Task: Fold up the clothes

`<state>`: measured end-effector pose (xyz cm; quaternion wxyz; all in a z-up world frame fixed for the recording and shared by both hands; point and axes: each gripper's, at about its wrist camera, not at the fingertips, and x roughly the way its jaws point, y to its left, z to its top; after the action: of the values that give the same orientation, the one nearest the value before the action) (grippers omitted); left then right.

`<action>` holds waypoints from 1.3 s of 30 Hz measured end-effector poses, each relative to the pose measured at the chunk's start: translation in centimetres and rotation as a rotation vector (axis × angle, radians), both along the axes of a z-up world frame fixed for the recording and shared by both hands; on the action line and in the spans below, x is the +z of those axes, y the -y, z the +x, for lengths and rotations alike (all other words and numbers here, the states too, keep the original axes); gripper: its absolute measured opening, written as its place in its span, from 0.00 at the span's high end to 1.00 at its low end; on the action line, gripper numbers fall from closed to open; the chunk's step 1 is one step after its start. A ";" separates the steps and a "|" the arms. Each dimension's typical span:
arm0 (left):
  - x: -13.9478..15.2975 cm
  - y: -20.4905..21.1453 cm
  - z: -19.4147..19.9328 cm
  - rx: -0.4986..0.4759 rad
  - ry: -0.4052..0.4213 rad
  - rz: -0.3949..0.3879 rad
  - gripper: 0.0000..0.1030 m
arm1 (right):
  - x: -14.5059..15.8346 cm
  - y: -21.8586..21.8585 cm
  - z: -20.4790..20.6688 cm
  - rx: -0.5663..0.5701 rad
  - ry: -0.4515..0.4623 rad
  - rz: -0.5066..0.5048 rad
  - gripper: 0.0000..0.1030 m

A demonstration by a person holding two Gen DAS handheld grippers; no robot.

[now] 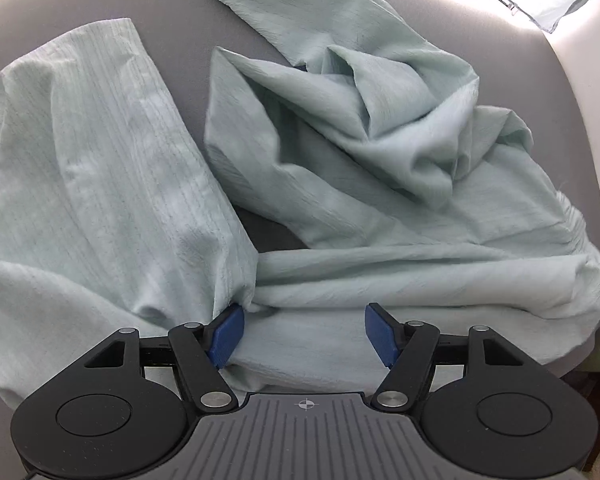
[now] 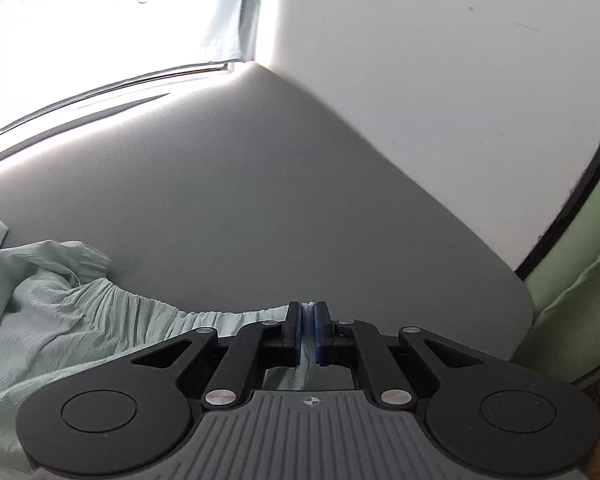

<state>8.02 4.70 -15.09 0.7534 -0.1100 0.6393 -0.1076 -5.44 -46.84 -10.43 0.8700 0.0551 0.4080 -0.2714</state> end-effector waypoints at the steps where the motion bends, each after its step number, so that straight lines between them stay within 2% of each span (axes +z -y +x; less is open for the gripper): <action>1: -0.7 1.5 -0.7 0.006 0.002 0.004 0.19 | -0.3 0.7 0.0 -0.010 -0.001 0.020 0.94; 3: -1.6 3.2 -0.1 0.029 0.009 0.022 0.19 | -0.9 1.2 0.2 0.007 -0.022 -0.020 0.94; 4: -1.3 3.1 0.1 0.037 0.015 0.027 0.19 | -1.1 1.2 0.4 0.005 -0.037 -0.078 1.00; 6: -0.9 3.1 0.2 0.052 0.026 0.036 0.18 | -1.4 1.9 1.1 -0.024 -0.068 -0.272 1.00; 7: -0.6 3.0 0.0 0.061 0.031 0.042 0.18 | -1.3 2.8 1.4 -0.038 -0.078 -0.316 1.00; 9: 0.1 1.9 -0.9 0.094 0.044 0.063 0.17 | -0.7 5.5 2.1 -0.062 -0.084 -0.286 1.00; 10: 0.6 0.8 -1.7 0.113 0.048 0.070 0.17 | -0.6 6.2 2.3 -0.055 -0.077 -0.240 1.00; 13: 0.6 -0.4 -2.0 0.194 0.053 0.059 0.17 | -0.5 6.7 2.2 0.028 -0.027 -0.015 0.94; 15: 0.8 -1.5 -2.7 0.248 0.048 0.042 0.17 | -1.4 5.8 1.8 0.134 -0.012 0.197 0.82; 17: 0.9 -2.5 -3.5 0.300 0.045 0.028 0.17 | -2.6 3.5 1.5 0.239 -0.021 0.283 0.64; 18: 1.0 -2.7 -3.7 0.314 0.047 0.026 0.17 | -3.0 2.2 1.4 0.288 -0.032 0.280 0.58; 22: 1.0 -3.2 -4.2 0.352 0.048 0.030 0.17 | -4.4 -2.0 2.2 0.428 -0.081 0.146 0.39; 23: 1.0 -3.2 -4.4 0.356 0.045 0.034 0.17 | -4.5 -2.5 2.8 0.460 -0.083 0.138 0.39; 25: 1.0 -3.0 -4.7 0.361 0.042 0.040 0.17 | -4.4 -3.1 3.9 0.527 -0.074 0.145 0.38; 27: 1.2 -2.9 -5.2 0.363 0.041 0.040 0.17 | -3.8 -3.8 4.9 0.588 -0.057 0.173 0.34; 29: 1.3 -2.8 -5.8 0.363 0.040 0.042 0.16 | -2.7 -4.4 6.2 0.638 -0.018 0.225 0.23; 32: 1.2 -2.6 -6.7 0.373 0.033 0.052 0.16 | -2.3 -5.0 8.3 0.656 0.010 0.300 0.22; 34: 1.1 -2.6 -7.1 0.382 0.029 0.056 0.16 | -2.7 -5.9 10.3 0.660 0.008 0.292 0.22; 39: 1.3 -3.2 -8.2 0.423 0.021 0.067 0.16 | -5.0 -8.2 14.6 0.705 -0.117 0.353 0.25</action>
<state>-0.14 7.94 -13.81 0.7689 -0.2157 0.5974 0.0732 9.11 -38.63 -15.39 0.8624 0.0447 0.4909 0.1154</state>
